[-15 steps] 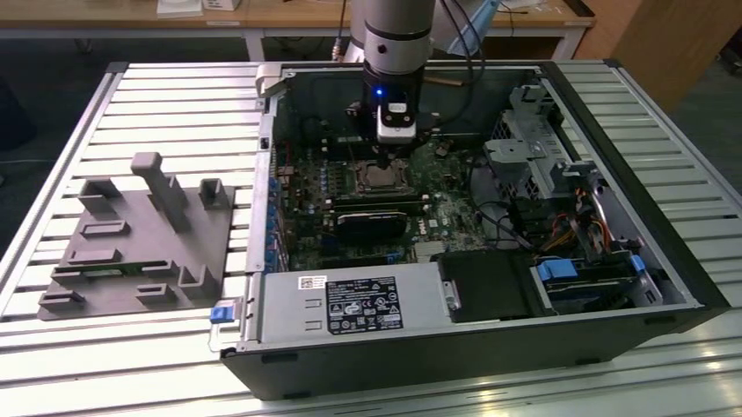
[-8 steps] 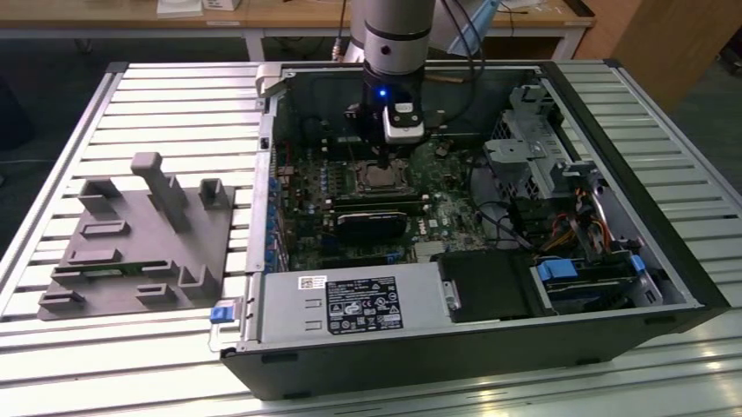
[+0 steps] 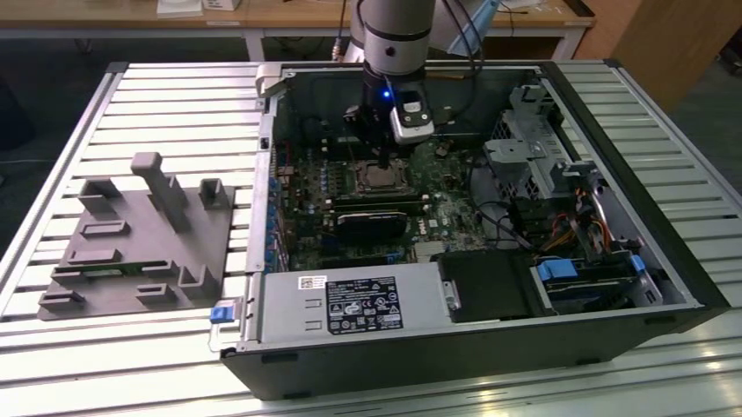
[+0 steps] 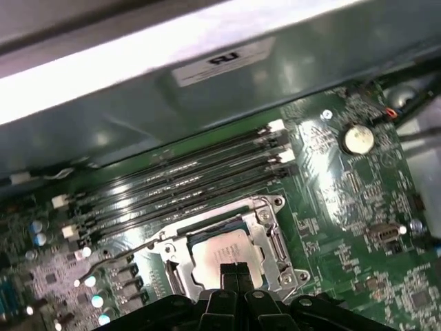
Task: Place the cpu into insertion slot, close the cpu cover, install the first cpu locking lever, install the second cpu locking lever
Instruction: 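Close the cpu cover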
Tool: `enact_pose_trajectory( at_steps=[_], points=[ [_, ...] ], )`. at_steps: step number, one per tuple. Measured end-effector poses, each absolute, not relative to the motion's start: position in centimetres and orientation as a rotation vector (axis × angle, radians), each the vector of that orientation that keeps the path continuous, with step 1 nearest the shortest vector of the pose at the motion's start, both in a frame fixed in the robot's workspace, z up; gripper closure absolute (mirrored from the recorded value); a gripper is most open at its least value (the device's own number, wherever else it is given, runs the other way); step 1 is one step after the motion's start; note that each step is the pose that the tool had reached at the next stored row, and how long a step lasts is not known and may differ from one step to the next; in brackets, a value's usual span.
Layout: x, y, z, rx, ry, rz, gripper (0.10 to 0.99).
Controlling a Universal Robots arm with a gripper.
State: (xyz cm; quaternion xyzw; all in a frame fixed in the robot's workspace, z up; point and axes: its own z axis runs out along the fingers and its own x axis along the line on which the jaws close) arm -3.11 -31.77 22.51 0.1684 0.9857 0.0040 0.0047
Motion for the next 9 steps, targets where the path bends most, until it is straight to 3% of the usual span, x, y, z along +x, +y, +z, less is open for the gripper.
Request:
enact_pose_trajectory(
  at_steps=[9],
  points=[
    [-3.11, -31.77, 22.46, 0.299, 3.118, 0.024, 0.98]
  ],
)
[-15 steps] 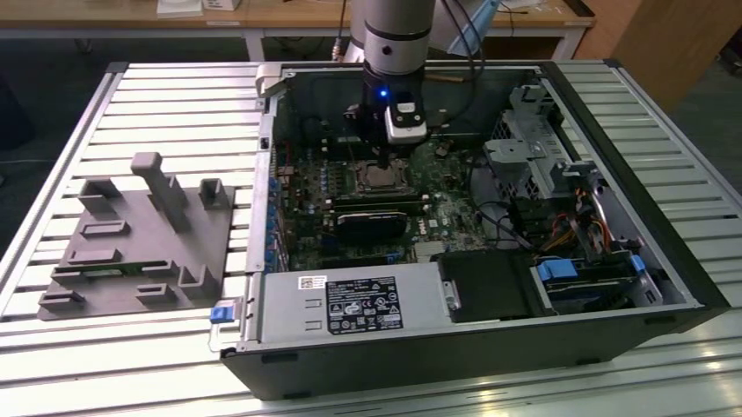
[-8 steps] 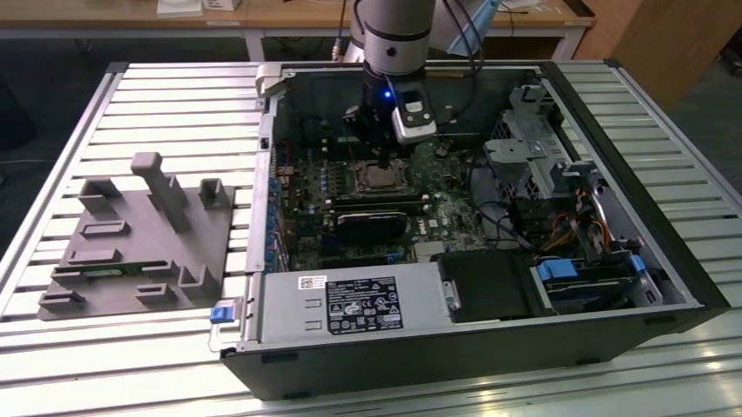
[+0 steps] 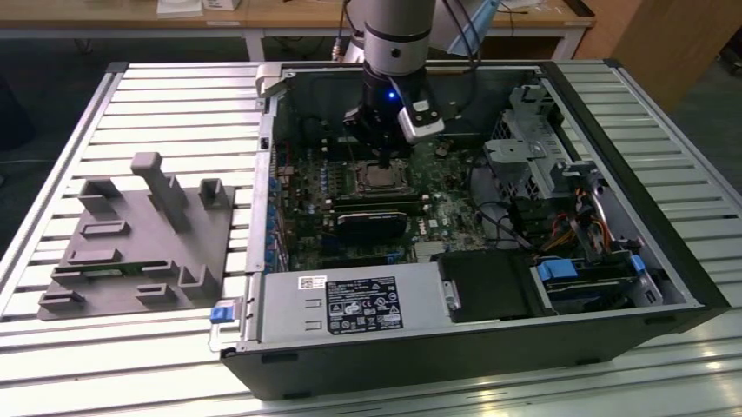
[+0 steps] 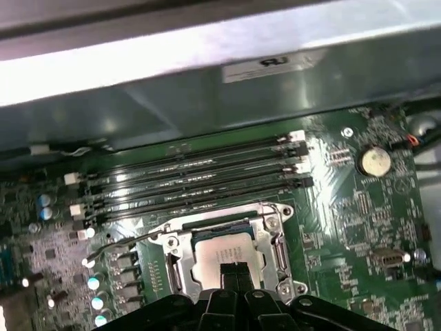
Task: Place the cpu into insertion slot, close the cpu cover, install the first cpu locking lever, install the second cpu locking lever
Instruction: 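Close the cpu cover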
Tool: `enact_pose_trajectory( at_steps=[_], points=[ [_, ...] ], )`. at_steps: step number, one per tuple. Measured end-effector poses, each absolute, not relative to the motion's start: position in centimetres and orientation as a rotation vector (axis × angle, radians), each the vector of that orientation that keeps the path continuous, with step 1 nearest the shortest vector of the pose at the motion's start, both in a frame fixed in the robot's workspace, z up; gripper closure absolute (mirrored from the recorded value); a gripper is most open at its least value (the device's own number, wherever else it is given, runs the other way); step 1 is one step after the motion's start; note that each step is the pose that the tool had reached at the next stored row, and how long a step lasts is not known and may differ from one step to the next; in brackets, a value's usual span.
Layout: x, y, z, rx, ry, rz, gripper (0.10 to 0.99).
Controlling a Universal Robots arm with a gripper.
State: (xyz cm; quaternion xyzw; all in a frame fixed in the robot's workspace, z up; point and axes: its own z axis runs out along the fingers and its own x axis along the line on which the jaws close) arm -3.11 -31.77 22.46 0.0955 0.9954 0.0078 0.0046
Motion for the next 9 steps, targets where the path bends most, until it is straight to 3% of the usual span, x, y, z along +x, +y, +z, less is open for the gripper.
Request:
enact_pose_trajectory(
  at_steps=[9],
  points=[
    [-3.11, -31.77, 22.41, 0.092, 3.131, 0.035, 0.98]
  ],
)
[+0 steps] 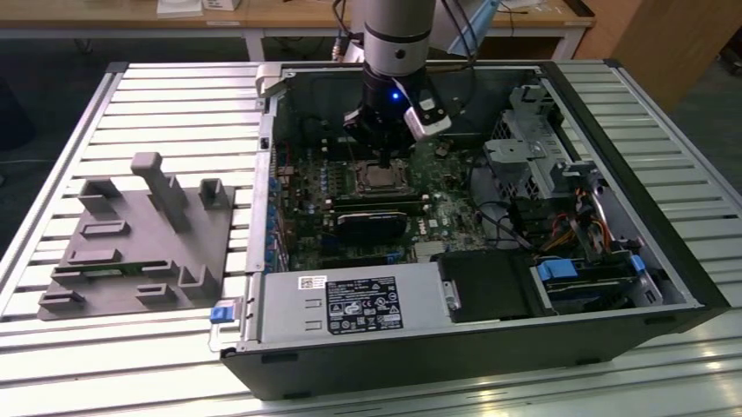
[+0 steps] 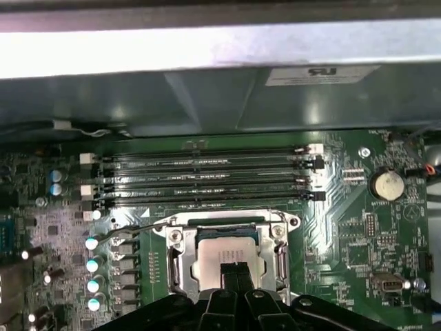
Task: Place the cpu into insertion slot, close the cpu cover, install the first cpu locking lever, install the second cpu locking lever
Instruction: 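Close the cpu cover, then install the first cpu locking lever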
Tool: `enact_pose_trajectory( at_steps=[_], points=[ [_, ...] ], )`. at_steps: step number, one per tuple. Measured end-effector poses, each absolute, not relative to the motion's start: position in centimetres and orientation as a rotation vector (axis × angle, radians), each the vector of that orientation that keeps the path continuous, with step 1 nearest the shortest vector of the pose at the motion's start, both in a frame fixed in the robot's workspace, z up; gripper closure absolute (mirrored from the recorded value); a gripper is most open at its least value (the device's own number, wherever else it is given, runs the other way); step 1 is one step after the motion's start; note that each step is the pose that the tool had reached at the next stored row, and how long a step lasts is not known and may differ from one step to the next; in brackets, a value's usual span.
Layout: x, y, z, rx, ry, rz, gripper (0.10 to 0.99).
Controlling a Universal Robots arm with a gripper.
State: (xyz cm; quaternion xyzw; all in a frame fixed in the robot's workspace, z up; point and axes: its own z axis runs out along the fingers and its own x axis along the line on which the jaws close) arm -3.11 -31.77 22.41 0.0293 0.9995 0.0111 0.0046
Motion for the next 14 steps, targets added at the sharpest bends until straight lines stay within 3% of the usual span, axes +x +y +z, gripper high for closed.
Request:
enact_pose_trajectory(
  at_steps=[14],
  points=[
    [-3.11, -31.95, 22.26, 0.091, 3.131, 0.072, 0.98]
  ],
)
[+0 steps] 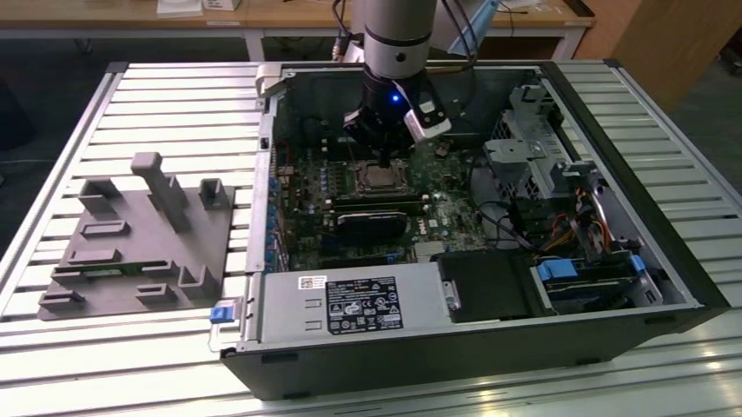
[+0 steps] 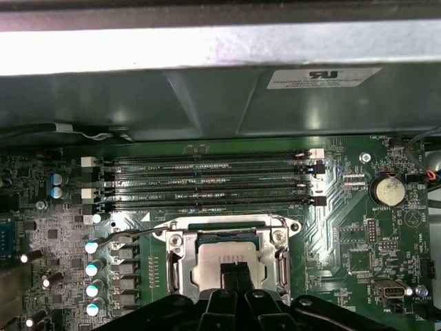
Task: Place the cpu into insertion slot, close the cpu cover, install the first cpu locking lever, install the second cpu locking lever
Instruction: 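Install the first cpu locking lever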
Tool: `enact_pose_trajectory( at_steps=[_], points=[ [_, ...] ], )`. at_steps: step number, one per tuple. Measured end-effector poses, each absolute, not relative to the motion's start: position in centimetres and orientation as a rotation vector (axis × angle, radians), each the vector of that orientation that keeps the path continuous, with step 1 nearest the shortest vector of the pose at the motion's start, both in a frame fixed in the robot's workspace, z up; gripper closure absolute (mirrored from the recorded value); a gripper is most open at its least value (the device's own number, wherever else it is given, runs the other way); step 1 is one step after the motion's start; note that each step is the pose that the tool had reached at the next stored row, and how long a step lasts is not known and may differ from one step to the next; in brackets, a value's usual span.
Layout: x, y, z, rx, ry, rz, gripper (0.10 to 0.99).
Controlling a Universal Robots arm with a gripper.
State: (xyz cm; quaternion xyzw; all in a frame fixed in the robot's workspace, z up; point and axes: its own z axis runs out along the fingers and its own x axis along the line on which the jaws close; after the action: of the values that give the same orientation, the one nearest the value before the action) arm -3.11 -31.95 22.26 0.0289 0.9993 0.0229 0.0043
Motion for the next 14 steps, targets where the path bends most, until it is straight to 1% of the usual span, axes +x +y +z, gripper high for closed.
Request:
enact_pose_trajectory(
  at_steps=[14],
  points=[
    [-3.1, -32.0, 23.4, 0.091, 3.131, 0.072, 0.98]
  ],
)
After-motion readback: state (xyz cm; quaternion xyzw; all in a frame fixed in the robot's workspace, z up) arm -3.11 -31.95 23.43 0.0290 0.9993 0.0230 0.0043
